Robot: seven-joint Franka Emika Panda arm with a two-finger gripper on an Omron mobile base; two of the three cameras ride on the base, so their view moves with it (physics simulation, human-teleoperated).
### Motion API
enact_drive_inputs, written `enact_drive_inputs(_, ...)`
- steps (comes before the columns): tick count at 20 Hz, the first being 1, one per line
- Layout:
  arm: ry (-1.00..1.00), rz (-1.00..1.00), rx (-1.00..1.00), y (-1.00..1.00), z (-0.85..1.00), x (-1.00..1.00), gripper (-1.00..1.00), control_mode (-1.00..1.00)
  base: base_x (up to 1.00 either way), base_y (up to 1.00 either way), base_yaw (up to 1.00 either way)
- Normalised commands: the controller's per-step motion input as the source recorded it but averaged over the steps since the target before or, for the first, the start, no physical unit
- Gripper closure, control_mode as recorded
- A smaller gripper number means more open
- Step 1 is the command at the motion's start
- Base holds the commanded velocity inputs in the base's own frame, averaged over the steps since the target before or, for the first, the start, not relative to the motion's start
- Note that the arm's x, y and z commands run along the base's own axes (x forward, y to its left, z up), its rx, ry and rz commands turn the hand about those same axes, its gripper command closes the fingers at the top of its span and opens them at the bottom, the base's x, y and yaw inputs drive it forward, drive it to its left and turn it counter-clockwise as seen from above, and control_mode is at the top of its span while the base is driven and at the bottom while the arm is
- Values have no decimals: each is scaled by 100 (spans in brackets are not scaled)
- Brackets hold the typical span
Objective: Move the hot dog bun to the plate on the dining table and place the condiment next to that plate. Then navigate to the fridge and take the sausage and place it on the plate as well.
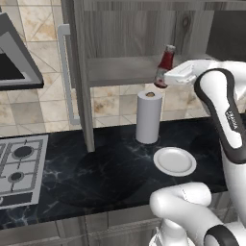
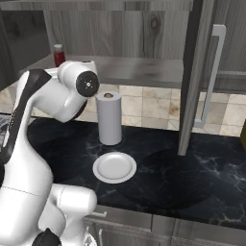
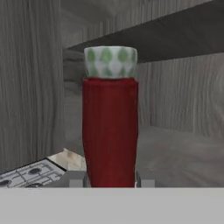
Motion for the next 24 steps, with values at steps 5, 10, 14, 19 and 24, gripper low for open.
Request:
enact_drive_inputs(5,0,0,0,-34,1,-90,100,-100,0,0,0)
enact_drive_inputs(10,1,0,0,-26,0,-80,100,-100,0,0,0)
enact_drive_inputs(14,0,2,0,-12,0,-76,100,-100,0,0,0)
enact_drive_inputs(19,0,0,0,0,0,0,100,100,-74,0,24)
enact_drive_inputs(24,0,0,0,0,0,0,100,100,-91,0,48)
